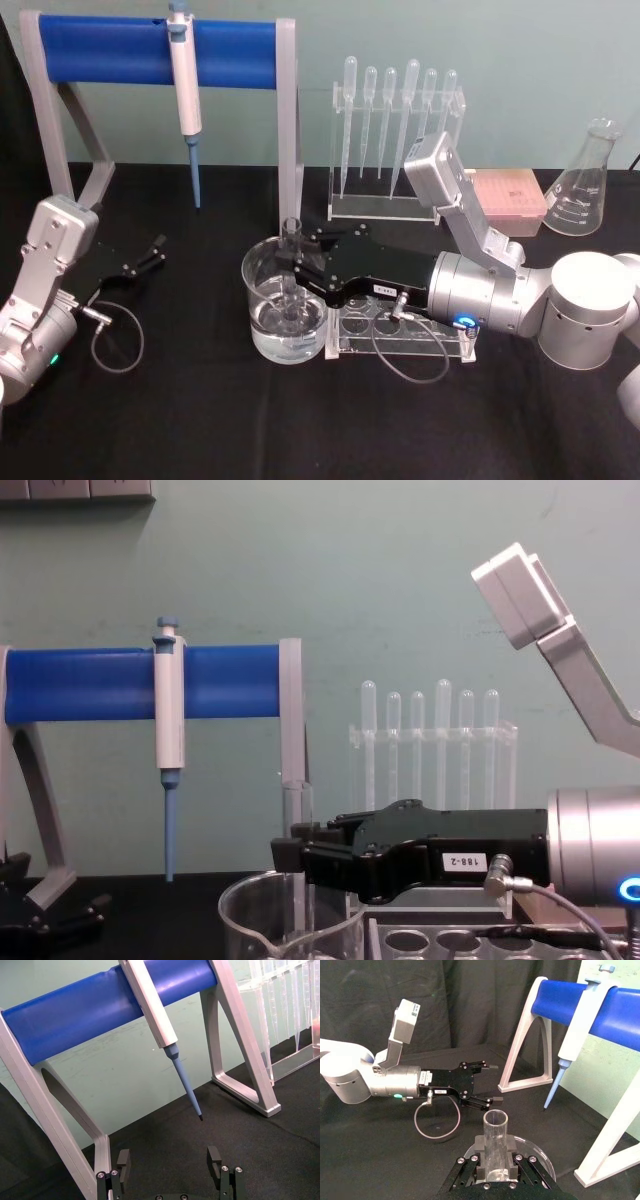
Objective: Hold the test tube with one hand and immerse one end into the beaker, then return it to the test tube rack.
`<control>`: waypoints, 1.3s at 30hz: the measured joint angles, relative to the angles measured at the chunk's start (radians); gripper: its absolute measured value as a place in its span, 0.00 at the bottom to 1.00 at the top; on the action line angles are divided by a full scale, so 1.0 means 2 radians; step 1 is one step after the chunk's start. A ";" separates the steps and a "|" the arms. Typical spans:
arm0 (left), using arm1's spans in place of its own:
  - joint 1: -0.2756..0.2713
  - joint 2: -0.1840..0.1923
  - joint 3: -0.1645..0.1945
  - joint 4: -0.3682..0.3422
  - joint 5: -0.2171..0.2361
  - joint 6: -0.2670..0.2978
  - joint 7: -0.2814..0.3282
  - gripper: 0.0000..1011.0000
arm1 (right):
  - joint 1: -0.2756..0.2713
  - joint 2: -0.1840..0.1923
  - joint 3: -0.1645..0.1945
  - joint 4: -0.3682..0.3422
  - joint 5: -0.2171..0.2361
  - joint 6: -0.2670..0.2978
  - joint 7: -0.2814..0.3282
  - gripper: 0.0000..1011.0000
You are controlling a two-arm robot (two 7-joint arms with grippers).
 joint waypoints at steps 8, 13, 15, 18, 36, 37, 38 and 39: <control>0.000 0.000 0.000 0.000 0.000 0.000 0.000 0.99 | 0.000 0.000 0.000 0.000 0.000 0.000 0.000 0.24; 0.000 0.000 0.000 0.000 0.000 0.000 0.000 0.99 | 0.000 0.000 0.000 0.000 0.000 0.000 0.000 0.24; 0.000 0.000 0.000 0.000 0.000 0.000 0.000 0.99 | 0.000 0.000 0.000 0.000 0.000 0.000 0.000 0.24; 0.000 0.000 0.000 0.000 0.000 0.000 0.000 0.99 | 0.000 0.000 0.000 0.000 0.000 0.000 0.000 0.24; 0.000 0.000 0.000 0.000 0.000 0.000 0.000 0.99 | 0.000 0.000 0.000 0.000 0.000 0.000 0.000 0.24; 0.000 0.000 0.000 0.000 0.000 0.000 0.000 0.99 | 0.000 0.000 0.000 0.000 0.000 0.000 0.000 0.24; 0.000 0.000 0.000 0.000 0.000 0.000 0.000 0.99 | 0.000 0.000 0.000 0.000 0.000 0.000 0.000 0.24; 0.000 0.000 0.000 0.000 0.000 0.000 0.000 0.99 | 0.000 0.000 0.000 0.000 0.000 0.000 0.000 0.24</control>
